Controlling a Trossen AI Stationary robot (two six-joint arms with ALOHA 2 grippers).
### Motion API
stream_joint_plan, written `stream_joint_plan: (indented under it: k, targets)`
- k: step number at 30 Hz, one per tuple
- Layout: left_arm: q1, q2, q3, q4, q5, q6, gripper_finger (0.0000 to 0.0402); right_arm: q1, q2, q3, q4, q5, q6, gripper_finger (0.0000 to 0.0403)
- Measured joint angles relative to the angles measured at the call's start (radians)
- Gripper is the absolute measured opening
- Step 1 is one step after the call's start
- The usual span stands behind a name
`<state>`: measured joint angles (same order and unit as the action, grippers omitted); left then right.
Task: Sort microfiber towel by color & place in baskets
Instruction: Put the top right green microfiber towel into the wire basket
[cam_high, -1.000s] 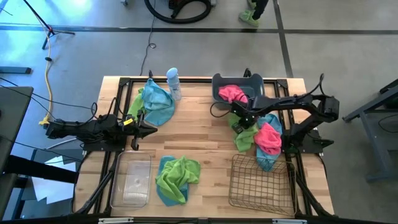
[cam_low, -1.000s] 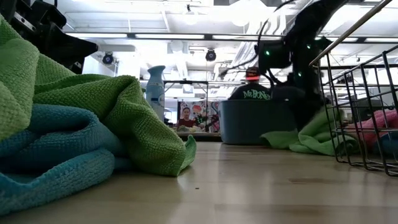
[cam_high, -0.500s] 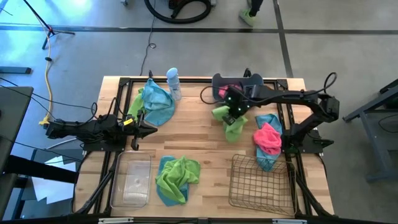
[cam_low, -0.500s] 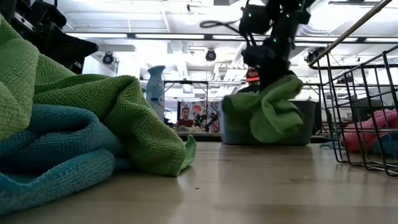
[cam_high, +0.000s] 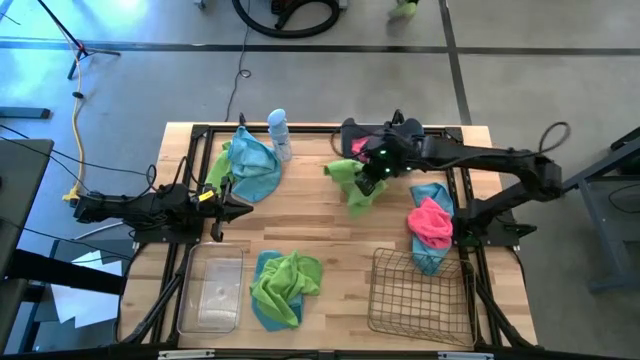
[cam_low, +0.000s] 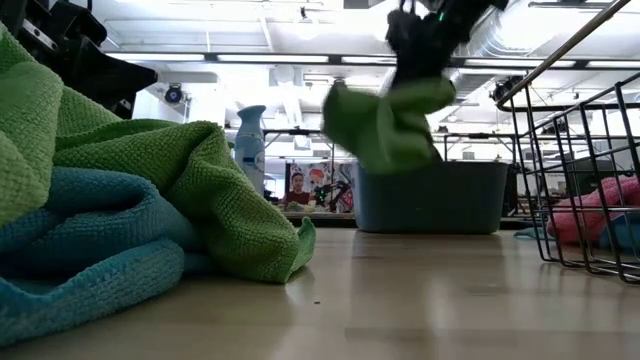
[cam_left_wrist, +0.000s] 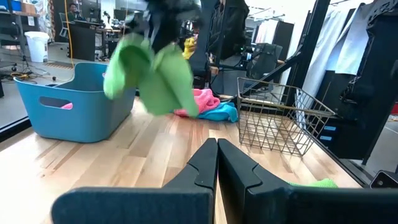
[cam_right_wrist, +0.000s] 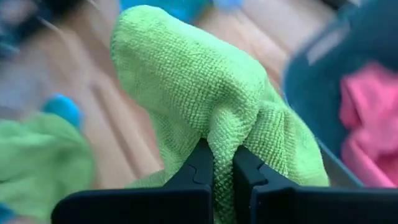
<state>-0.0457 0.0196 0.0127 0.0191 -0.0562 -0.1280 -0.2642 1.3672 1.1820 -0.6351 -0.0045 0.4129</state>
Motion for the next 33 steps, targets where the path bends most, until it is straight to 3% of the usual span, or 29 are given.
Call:
stream_joint_plan:
  k: [10, 20, 24, 33]
  targets:
    - [0.000, 0.000, 0.000, 0.000, 0.000, 0.000, 0.0000, 0.039, -0.260, -0.001, 0.150, -0.023, -0.155, 0.0001]
    - [0.000, 0.000, 0.000, 0.000, 0.000, 0.000, 0.0000, 0.119, -0.406, -0.002, 0.091, -0.035, -0.133, 0.0001]
    - [0.000, 0.000, 0.000, 0.000, 0.000, 0.000, 0.0000, 0.206, -0.455, -0.002, 0.035, -0.015, -0.097, 0.0001]
    - [0.000, 0.000, 0.000, 0.000, 0.000, 0.000, 0.0000, 0.526, -0.544, -0.003, -0.133, 0.210, 0.039, 0.0001]
